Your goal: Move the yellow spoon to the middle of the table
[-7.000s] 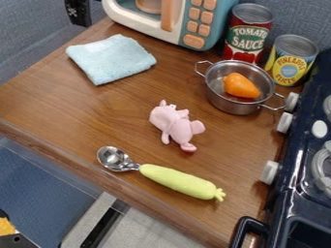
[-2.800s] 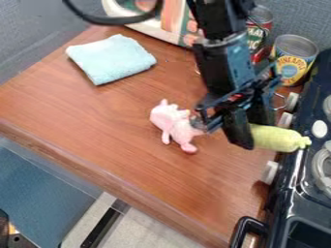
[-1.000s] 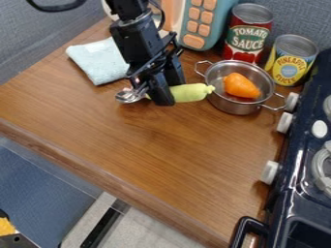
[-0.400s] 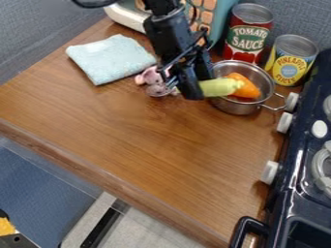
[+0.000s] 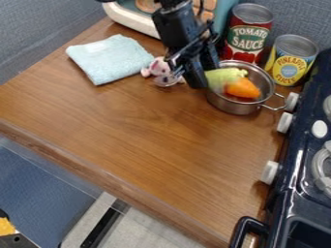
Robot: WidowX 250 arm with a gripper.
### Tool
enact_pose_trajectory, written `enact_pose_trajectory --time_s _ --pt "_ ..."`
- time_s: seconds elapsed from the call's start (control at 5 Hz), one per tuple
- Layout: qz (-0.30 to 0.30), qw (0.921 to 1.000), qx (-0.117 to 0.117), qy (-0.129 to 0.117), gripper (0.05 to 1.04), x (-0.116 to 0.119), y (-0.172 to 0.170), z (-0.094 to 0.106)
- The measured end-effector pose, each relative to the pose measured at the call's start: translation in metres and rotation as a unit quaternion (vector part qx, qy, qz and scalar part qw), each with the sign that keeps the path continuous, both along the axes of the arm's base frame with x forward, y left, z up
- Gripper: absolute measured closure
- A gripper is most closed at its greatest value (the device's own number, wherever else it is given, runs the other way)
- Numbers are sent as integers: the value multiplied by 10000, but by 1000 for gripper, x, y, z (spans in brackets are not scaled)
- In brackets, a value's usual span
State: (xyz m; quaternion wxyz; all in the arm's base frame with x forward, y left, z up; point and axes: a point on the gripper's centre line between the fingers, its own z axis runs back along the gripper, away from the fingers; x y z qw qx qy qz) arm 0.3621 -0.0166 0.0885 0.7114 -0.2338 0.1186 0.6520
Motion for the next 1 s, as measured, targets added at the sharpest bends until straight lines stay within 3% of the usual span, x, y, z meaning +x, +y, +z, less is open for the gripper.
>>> enact_pose_trajectory --time_s 0.4,0.8,1.0 --pt "59 9999 60 -97 678 5 12 1" --pt "-30 9992 308 -261 678 -41 2 6" --pt "-346 9967 652 -344 678 -52 -5 -4"
